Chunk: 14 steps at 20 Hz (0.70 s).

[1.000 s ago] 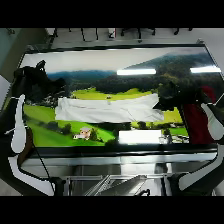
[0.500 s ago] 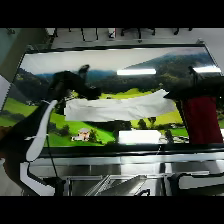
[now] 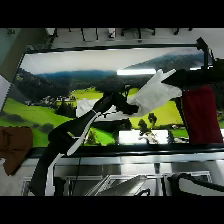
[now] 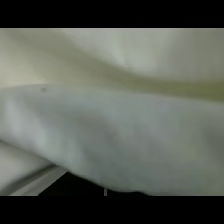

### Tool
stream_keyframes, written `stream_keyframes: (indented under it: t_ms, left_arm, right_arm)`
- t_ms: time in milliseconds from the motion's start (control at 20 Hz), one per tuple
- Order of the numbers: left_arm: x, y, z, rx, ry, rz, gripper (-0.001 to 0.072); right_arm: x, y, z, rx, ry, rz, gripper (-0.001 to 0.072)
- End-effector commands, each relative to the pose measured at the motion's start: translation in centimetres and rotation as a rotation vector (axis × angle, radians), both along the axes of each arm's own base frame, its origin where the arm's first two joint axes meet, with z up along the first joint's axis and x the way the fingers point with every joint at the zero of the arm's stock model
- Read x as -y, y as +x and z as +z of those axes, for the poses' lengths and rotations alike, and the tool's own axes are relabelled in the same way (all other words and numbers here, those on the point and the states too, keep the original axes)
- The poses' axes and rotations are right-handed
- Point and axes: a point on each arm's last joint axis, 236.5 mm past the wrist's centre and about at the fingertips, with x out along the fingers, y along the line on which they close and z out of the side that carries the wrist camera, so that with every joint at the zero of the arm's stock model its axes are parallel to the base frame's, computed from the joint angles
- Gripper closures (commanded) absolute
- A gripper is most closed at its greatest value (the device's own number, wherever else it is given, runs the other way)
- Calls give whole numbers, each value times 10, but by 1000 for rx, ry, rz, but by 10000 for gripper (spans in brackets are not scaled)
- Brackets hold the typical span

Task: Fold the shirts.

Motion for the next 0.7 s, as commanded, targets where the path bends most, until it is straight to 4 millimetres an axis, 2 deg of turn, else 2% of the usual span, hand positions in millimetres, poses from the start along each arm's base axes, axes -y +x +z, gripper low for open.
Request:
stream_keyframes:
  t_ms: [0, 50, 150, 250, 400, 500, 600, 650]
  left_arm:
    - [11, -12, 5, -39, 9, -27, 693]
    - [2, -9, 17, -41, 11, -24, 693]
    - [-32, 0, 54, -41, 24, -30, 693]
    - [-85, 10, 103, -33, 44, -35, 693]
    - [-195, 32, 185, 55, 126, 83, 693]
    - [-280, 38, 245, 163, 203, 222, 693]
    - [-343, 31, 297, 255, 219, 355, 693]
    - [-365, 25, 319, 298, 210, 410, 693]
  right_arm:
    - [-19, -9, 8, -18, 9, 24, 686]
    - [-19, -9, 9, -19, 10, 25, 686]
    - [-21, -13, 8, -41, 15, 31, 686]
    - [-23, -15, 8, -54, 25, 29, 686]
    - [-35, -9, 11, -45, 37, 17, 686]
    - [-63, -1, 16, -13, 52, 11, 686]
    - [-115, 12, 16, 56, 68, 32, 685]
    - [-147, 16, 11, 72, 82, 40, 685]
